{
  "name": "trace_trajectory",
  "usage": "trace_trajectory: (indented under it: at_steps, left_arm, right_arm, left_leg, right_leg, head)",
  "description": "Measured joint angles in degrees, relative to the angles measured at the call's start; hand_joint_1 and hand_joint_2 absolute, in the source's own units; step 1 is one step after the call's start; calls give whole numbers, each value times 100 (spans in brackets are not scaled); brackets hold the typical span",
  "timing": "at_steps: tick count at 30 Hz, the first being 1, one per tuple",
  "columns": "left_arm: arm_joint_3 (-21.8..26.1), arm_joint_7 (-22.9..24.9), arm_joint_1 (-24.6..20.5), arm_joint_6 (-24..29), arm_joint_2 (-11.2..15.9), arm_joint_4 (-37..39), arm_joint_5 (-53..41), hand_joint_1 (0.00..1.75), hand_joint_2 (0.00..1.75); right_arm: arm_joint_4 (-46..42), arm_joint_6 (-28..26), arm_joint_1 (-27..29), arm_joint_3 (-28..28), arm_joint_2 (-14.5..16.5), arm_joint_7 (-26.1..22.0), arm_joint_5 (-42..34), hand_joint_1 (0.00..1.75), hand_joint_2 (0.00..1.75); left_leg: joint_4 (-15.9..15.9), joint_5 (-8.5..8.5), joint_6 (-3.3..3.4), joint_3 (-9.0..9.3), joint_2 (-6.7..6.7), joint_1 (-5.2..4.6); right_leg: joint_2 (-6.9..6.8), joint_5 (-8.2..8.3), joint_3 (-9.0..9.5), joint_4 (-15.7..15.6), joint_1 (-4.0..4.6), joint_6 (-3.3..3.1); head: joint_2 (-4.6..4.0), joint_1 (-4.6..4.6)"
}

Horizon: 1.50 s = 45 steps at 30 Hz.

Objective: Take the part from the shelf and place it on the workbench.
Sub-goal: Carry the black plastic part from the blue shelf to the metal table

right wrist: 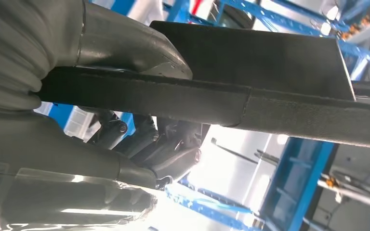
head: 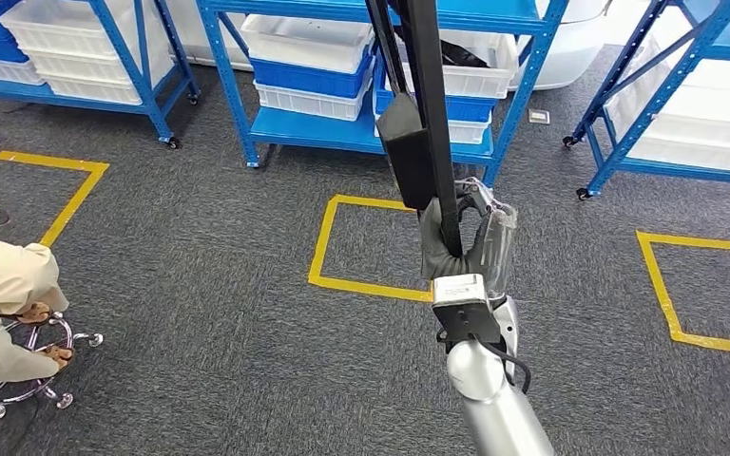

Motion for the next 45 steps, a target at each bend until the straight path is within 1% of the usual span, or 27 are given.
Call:
trace_trajectory:
  at_steps: [1, 2, 4, 6, 9, 11, 13, 14, 15, 16, 17, 19, 21, 22, 24, 26, 29, 31, 32, 34, 36, 38, 39, 41, 42, 43, 45]
  left_arm:
    - [4, 1, 4, -9, -1, 0, -1, 0, 175]
    - [9, 1, 7, -15, -2, 0, -6, 0, 175]
    - [14, 3, 7, -27, -5, 0, -31, 0, 175]
    - [14, 13, 4, -37, -8, 0, -82, 0, 175]
    - [14, 41, 29, -45, -4, 0, -150, 0, 175]
    - [14, 53, 45, -48, -1, 1, -164, 0, 175]
    - [14, 58, 42, -51, -3, 2, -171, 0, 175]
    - [14, 60, 40, -53, -4, 2, -179, 0, 175]
    - [14, 63, 41, -54, -4, 2, -190, 0, 175]
    - [14, 68, 44, -56, -4, 2, -204, 0, 175]
    - [14, 73, 46, -63, -1, 2, -228, 0, 175]
    - [14, 80, 40, -83, 7, 1, -282, 0, 175]
    - [18, 86, 22, -99, 12, 1, -323, 0, 175]
    - [22, 90, 15, -103, 11, 1, -333, 0, 175]
    - [38, 97, 17, -105, 10, 2, -333, 0, 175]
    - [60, 101, 24, -111, 1, 2, -334, 0, 175]
    - [75, 96, 18, -143, -7, 2, -387, 0, 175]
    - [75, 98, 17, -163, -7, 2, -433, 0, 175]
    - [77, 101, 19, -170, -7, 2, -442, 0, 175]
    - [87, 106, 22, -165, -11, 2, -450, 0, 175]
    - [115, 132, 21, -114, -15, 2, -467, 0, 175]
    - [147, 179, 26, -39, -12, 2, -500, 0, 175]
    - [157, 199, 33, -6, -4, 2, -526, 0, 175]
    - [165, 229, 50, 41, 20, 2, -575, 0, 175]
    - [165, 239, 54, 56, 30, 2, -599, 0, 175]
    - [165, 246, 54, 64, 36, 2, -614, 0, 175]
    - [167, 250, 52, 70, 37, 2, -625, 0, 175]
  right_arm:
    - [-16, -24, 42, 0, -6, 35, 135, 175, 175]
    - [-42, -78, 77, -1, -10, 82, 341, 175, 175]
    - [-131, -296, 138, -15, -12, 206, 984, 175, 175]
    - [-272, -604, 230, -64, -10, 365, 1866, 175, 175]
    - [-535, -898, 409, -206, 27, 542, 3010, 175, 175]
    - [-671, -937, 488, -276, 71, 575, 3257, 175, 175]
    - [-767, -944, 567, -328, 97, 591, 3301, 175, 175]
    - [-803, -947, 607, -360, 105, 599, 3364, 175, 175]
    - [-844, -949, 647, -406, 122, 608, 3532, 175, 175]
    - [-905, -950, 683, -468, 151, 638, 3855, 175, 175]
    - [-1003, -950, 713, -546, 182, 685, 4357, 175, 175]
    - [-1298, -951, 748, -796, 252, 534, 5408, 175, 175]
    - [-1662, -954, 749, -1292, 415, -288, 5916, 175, 175]
    - [-1846, -960, 736, -1615, 528, -816, 5976, 175, 175]
    - [-2148, -977, 675, -2208, 664, -1479, 5995, 175, 175]
    - [-2362, -990, 588, -2660, 662, -1616, 6001, 175, 175]
    - [-2555, -997, 437, -3223, 543, -1619, 6003, 175, 175]
    - [-2589, -998, 369, -3541, 381, -1626, 6011, 175, 175]
    - [-2588, -998, 345, -3659, 283, -1631, 6015, 175, 175]
    - [-2581, -998, 299, -3831, 65, -1642, 6016, 175, 175]
    - [-2569, -998, 283, -3924, -134, -1647, 6016, 175, 175]
    - [-2558, -998, 298, -3981, -318, -1653, 6018, 175, 175]
    - [-2555, -998, 309, -4001, -407, -1654, 6018, 175, 175]
    - [-2552, -998, 347, -4017, -556, -1655, 6020, 175, 175]
    - [-2551, -998, 375, -4021, -632, -1655, 6021, 175, 175]
    - [-2548, -998, 401, -4025, -708, -1657, 6022, 175, 175]
    - [-2528, -998, 434, -4032, -853, -1658, 6023, 175, 175]
  left_leg:
    - [2, 10, -7, -7, -58, 0]
    - [6, 20, -18, -10, -117, 0]
    - [33, 30, -50, -25, -234, -13]
    - [61, 29, -99, -54, -331, -32]
    - [75, 26, -198, -97, -420, -6]
    - [366, -173, -258, -236, -251, 4]
    - [1114, -595, -324, -577, 7, 22]
    - [1526, -773, -357, -770, 71, 40]
    - [1805, -862, -382, -901, 105, 59]
    - [1873, -843, -398, -926, 125, 77]
    - [1664, -712, -405, -808, 153, 92]
    - [803, -365, -392, -312, 321, 101]
    - [212, -185, -348, 24, 473, 87]
    - [127, -172, -318, 67, 487, 73]
    - [100, -144, -233, 51, 355, 60]
    - [58, -91, -132, 60, 245, 56]
    - [44, -39, -34, 25, 90, 28]
    - [47, -17, -4, -5, -45, -11]
    - [49, -7, 6, -12, -114, -33]
    - [53, 13, 13, -16, -240, -68]
    - [57, 28, -7, -24, -340, -98]
    - [56, 45, -48, -44, -422, -105]
    - [63, 50, -71, -60, -454, -100]
    - [233, -60, -116, -155, -314, -101]
    - [470, -207, -143, -272, -184, -93]
    - [824, -404, -175, -446, -42, -75]
    - [1581, -720, -249, -831, 76, -11]
  right_leg:
    - [7, 41, 26, -24, -2, 40]
    - [25, 166, 176, -300, -7, 86]
    - [179, 469, 622, -1175, -18, 143]
    - [286, 615, 853, -1674, -24, 106]
    - [179, 655, 899, -1731, -37, -18]
    - [90, 697, 919, -1756, -85, -98]
    - [-7, 709, 913, -1764, -89, -132]
    - [-63, 708, 908, -1763, -85, -132]
    - [-120, 708, 903, -1763, -82, -132]
    - [-175, 707, 900, -1762, -82, -131]
    - [-225, 706, 902, -1762, -86, -129]
    - [-314, 691, 915, -1757, -74, -104]
    - [-399, 660, 925, -1749, -24, -42]
    - [-447, 649, 933, -1751, 2, -4]
    - [-539, 633, 963, -1763, 15, 79]
    - [-404, 488, 889, -1549, 8, 112]
    - [-53, -5, 390, -489, -8, 37]
    - [2, -116, 170, -73, 1, 55]
    - [19, -29, 229, -209, 10, 84]
    - [136, 313, 628, -1030, 37, 109]
    - [276, 561, 924, -1682, 76, 51]
    - [280, 622, 961, -1801, 108, -17]
    - [236, 645, 979, -1821, 76, -49]
    - [135, 690, 1031, -1867, 12, -114]
    - [78, 707, 1053, -1890, -22, -145]
    - [22, 711, 1055, -1892, -17, -161]
    - [-88, 706, 1044, -1889, -16, -169]
  head:
    - [0, 2]
    - [-1, 2]
    - [1, 4]
    - [1, -3]
    - [0, -7]
    - [0, -32]
    - [-1, -64]
    - [-1, -71]
    - [0, -70]
    - [1, -73]
    - [1, -74]
    - [0, -79]
    - [-1, -70]
    - [-1, -63]
    - [-1, -41]
    - [-1, -33]
    - [0, -5]
    - [0, 4]
    - [0, 5]
    - [-1, 8]
    - [0, 3]
    - [0, -3]
    - [0, -5]
    - [-1, -11]
    - [-1, -19]
    - [-1, -23]
    - [-1, -31]
